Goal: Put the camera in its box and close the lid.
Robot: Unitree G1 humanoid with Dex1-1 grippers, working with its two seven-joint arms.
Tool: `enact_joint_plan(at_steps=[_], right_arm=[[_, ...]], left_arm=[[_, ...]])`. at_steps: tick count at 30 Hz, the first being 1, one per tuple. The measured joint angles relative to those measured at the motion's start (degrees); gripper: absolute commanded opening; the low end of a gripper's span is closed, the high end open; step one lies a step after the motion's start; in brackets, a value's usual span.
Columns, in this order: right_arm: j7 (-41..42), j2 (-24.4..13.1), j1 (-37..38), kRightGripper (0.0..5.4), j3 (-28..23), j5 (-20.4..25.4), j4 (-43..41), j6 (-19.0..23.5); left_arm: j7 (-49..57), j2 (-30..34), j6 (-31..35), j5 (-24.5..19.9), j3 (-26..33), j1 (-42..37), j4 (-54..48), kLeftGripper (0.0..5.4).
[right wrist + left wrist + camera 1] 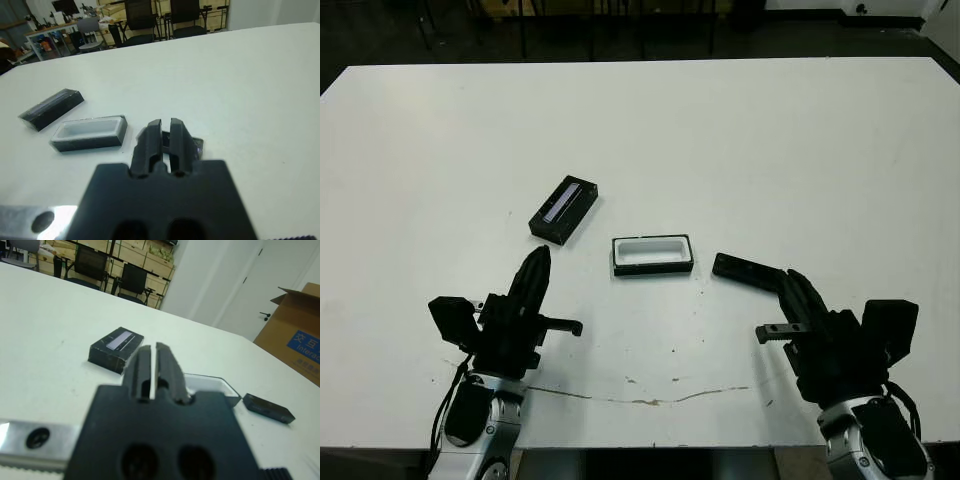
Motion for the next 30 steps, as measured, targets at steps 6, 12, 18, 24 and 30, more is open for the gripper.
enact_joint_plan(at_steps=[6, 12, 18, 24, 30], right_arm=[[15.48, -16.34, -11.28, 0.01, -11.89, 6.17, 10.33, -5.09], [28.86, -39.14, -21.67, 0.63, -19.01, 11.44, 23.27, -4.36], [39.94, -46.64, -30.32, 1.68, -13.16, 11.70, 35.25, -12.59], [47.11, -49.60, -37.34, 2.75, -4.63, 11.75, 40.36, -12.15], [51.58, -49.93, -43.84, 3.80, 1.87, 11.82, 43.86, -9.78]], left_arm=[[-0.01, -0.06, -0.11, -0.11, 0.00, -0.45, 0.08, 0.00], [-0.12, -0.07, -0.39, -0.08, 0.25, -0.03, 0.09, 0.00], [-0.20, 0.01, -0.62, -0.08, 0.55, 0.00, 0.11, 0.00], [-0.50, 0.04, -0.68, -0.05, 0.66, 0.05, 0.34, 0.00], [-0.40, 0.03, -0.54, -0.04, 0.65, 0.07, 0.43, 0.00]])
